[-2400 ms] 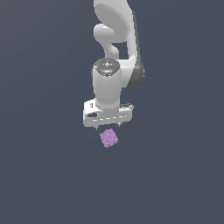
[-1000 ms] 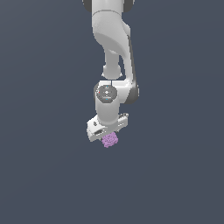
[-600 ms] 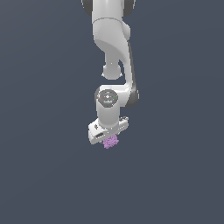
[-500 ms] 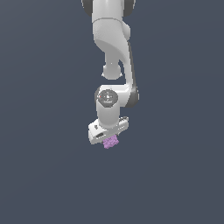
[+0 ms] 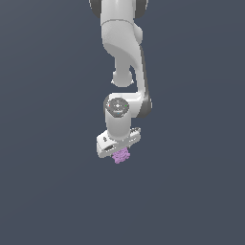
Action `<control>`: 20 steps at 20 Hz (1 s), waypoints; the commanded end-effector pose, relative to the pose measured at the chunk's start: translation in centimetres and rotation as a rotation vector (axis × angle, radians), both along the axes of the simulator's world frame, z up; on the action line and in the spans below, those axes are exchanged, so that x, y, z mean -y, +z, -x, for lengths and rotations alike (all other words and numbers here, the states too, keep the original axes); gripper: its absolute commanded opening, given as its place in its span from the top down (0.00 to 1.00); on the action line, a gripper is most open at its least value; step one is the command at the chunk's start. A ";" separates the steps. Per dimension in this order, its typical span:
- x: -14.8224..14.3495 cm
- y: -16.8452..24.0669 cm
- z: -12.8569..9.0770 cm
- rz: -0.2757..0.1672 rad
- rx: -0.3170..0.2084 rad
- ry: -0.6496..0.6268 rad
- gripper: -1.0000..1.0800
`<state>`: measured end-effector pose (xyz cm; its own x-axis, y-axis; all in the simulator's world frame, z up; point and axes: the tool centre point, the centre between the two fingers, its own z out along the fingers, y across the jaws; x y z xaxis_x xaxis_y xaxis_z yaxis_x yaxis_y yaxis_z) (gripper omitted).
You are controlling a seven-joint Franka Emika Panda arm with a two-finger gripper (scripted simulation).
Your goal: Pick up the object and move it to a goal position.
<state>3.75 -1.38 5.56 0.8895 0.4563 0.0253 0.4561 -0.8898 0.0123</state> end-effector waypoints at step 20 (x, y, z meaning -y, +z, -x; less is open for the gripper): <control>11.2 9.3 -2.3 -0.001 -0.015 -0.001 1.00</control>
<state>5.80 -11.30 13.77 0.8905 0.4548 0.0140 0.4548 -0.8906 0.0055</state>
